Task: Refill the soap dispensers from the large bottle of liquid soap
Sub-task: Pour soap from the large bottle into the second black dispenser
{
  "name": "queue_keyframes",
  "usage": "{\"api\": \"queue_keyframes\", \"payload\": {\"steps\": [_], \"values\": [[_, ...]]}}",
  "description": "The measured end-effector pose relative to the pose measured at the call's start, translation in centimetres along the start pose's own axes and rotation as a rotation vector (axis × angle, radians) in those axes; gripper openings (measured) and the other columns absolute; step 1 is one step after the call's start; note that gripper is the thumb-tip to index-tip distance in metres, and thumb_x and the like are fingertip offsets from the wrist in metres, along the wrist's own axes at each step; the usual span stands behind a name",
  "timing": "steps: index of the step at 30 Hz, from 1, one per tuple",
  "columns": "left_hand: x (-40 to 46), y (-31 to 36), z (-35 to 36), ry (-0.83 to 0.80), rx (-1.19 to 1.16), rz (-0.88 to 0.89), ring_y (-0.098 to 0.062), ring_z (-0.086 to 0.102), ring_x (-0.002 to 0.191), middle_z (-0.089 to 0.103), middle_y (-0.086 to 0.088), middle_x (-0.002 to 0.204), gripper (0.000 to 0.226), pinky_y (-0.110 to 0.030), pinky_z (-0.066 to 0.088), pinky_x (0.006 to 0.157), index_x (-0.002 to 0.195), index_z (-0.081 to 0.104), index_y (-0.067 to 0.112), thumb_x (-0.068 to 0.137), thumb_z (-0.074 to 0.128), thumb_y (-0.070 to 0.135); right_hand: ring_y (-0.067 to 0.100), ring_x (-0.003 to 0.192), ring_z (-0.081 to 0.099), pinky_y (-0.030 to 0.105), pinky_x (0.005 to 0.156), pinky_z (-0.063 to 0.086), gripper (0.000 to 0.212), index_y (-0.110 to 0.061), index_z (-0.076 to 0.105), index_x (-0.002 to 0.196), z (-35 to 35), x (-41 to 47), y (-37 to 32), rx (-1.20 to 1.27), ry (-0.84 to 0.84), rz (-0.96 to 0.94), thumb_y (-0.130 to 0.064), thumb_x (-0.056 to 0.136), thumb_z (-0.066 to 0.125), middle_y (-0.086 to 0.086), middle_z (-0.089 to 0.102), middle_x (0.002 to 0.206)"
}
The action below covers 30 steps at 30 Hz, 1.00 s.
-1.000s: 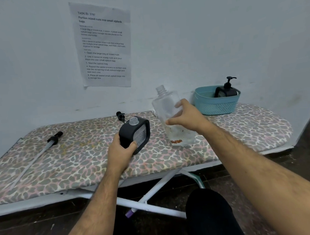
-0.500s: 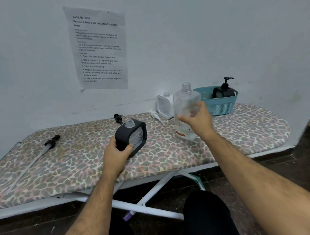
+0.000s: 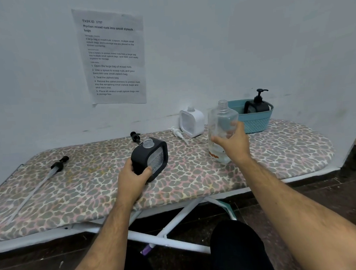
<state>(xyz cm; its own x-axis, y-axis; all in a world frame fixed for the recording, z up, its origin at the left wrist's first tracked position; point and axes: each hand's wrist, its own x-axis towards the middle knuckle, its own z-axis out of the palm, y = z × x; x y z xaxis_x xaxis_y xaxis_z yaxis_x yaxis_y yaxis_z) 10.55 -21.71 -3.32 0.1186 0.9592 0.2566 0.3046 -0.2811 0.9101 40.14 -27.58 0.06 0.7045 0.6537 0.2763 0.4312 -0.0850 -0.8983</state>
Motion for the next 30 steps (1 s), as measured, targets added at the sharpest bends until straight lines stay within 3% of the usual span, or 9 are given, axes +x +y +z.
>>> {"api": "queue_keyframes", "payload": {"steps": [7,12,15,17,19,24,27,30], "values": [[0.0,0.0,0.0,-0.002,0.004,-0.002,0.000,0.060,0.092,0.063,0.007,0.104,0.048,-0.025,0.053,0.074,0.131,0.054,0.017,0.086,0.071,0.015,0.022,0.102,0.057,0.038,0.084,0.050,0.081,-0.015,0.036,0.135,-0.6,0.1,0.1,-0.057,-0.089,0.070,-0.032,0.073,0.086,0.010,0.058,0.125],[0.0,0.1,-0.1,-0.013,0.007,-0.007,-0.009,0.063,0.094,0.062,0.010,0.102,0.048,-0.034,0.056,0.078,0.131,0.053,0.017,0.087,0.071,0.016,0.028,0.125,0.053,0.045,0.102,0.046,0.092,-0.015,0.031,0.145,-1.0,-0.7,0.3,-0.012,-0.118,0.109,-0.035,0.074,0.086,0.011,0.050,0.143],[0.1,0.0,-0.1,-0.016,0.010,-0.010,-0.013,0.064,0.096,0.062,0.009,0.103,0.049,-0.036,0.057,0.080,0.132,0.053,0.017,0.086,0.071,0.016,0.025,0.127,0.049,0.047,0.106,0.044,0.091,-0.014,0.032,0.147,-1.1,-1.5,0.0,-0.042,0.059,0.055,-0.050,0.077,0.078,0.009,0.048,0.143],[0.1,0.0,-0.1,-0.015,0.010,-0.006,-0.010,0.064,0.094,0.062,0.010,0.101,0.048,-0.030,0.056,0.074,0.131,0.053,0.017,0.087,0.070,0.015,0.022,0.118,0.049,0.046,0.100,0.045,0.078,-0.012,0.040,0.139,-1.2,-2.4,-0.5,-0.058,0.270,-0.067,-0.056,0.082,0.070,0.007,0.050,0.131],[0.1,0.1,-0.1,-0.017,0.008,-0.005,-0.002,0.061,0.089,0.061,0.011,0.100,0.047,-0.022,0.051,0.066,0.131,0.053,0.017,0.087,0.069,0.014,0.019,0.104,0.051,0.042,0.091,0.048,0.059,-0.010,0.048,0.127,-1.1,-3.2,-1.6,-0.023,0.360,-0.201,-0.049,0.087,0.067,0.006,0.051,0.117],[0.0,0.2,-0.1,-0.034,-0.010,-0.018,-0.004,0.061,0.092,0.060,0.014,0.100,0.048,-0.024,0.052,0.071,0.131,0.052,0.017,0.086,0.068,0.011,0.013,0.082,0.057,0.027,0.072,0.050,0.020,-0.016,0.058,0.100,0.9,-4.9,-4.4,0.005,0.130,-0.367,-0.030,0.090,0.069,-0.002,0.060,0.092],[0.0,0.2,-0.2,-0.051,-0.024,-0.021,-0.002,0.061,0.093,0.061,0.016,0.101,0.047,-0.020,0.050,0.069,0.129,0.052,0.022,0.085,0.068,0.011,0.007,0.078,0.058,0.020,0.068,0.049,0.012,-0.022,0.060,0.091,2.7,-5.5,-5.3,-0.008,-0.127,-0.352,-0.028,0.089,0.069,-0.008,0.062,0.084],[0.2,0.0,-0.2,-0.065,-0.045,-0.020,-0.001,0.062,0.093,0.063,0.014,0.102,0.047,-0.017,0.050,0.068,0.127,0.052,0.025,0.085,0.068,0.010,0.005,0.079,0.060,0.022,0.071,0.051,0.010,-0.022,0.062,0.093,4.6,-5.7,-5.5,-0.066,-0.310,-0.324,-0.026,0.089,0.071,-0.011,0.063,0.086]]}}
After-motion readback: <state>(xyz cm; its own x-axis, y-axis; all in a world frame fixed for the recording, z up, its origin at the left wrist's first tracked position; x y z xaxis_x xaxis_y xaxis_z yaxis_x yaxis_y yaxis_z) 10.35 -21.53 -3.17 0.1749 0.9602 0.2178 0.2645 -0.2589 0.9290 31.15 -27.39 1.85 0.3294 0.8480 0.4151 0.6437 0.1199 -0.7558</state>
